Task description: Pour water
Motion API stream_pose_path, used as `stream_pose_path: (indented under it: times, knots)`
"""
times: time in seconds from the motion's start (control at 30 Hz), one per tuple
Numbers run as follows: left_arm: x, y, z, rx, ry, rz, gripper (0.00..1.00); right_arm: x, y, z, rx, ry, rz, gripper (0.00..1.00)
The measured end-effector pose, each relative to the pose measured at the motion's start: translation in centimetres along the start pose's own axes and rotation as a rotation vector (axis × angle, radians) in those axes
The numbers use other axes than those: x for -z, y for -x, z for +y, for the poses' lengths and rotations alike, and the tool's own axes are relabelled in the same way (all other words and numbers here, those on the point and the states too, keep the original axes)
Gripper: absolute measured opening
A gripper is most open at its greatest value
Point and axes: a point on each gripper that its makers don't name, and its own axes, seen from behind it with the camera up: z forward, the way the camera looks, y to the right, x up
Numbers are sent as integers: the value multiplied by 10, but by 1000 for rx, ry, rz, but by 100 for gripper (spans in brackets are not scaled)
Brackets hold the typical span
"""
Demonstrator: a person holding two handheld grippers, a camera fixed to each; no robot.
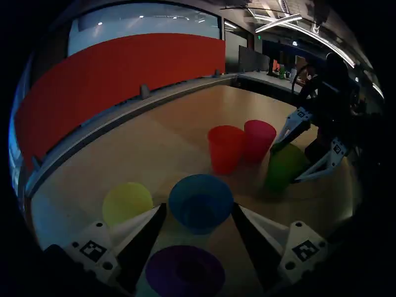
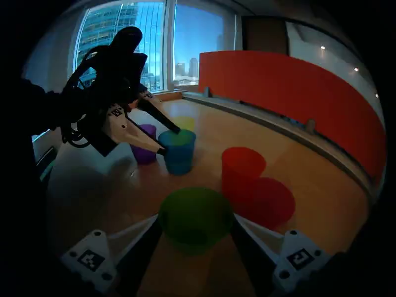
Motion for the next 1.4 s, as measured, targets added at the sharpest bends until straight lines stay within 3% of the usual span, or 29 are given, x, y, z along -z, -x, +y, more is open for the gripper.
stream_pose_path:
  times: [0.47, 0.53, 0.6, 0.77, 1.17, 1.4]
  knots:
    - [-12, 0, 0, 11, -9, -2, 98, 1, 1, 1, -7, -2, 4, 92]
    - [-13, 1, 0, 14, -12, -2, 96, 1, 1, 1, -7, -1, 3, 92]
    - [-14, 1, 0, 21, -13, 0, 88, 1, 1, 1, -7, -1, 3, 92]
    - [-15, 0, 0, 38, -3, 13, 87, 1, 1, 1, -7, 0, 3, 92]
    - [-9, -1, 5, 40, 18, 23, 87, 3, -4, 0, -9, 6, 11, 92]
    - [3, -11, 7, 39, 17, 50, 87, 9, -10, -2, 3, 13, 19, 92]
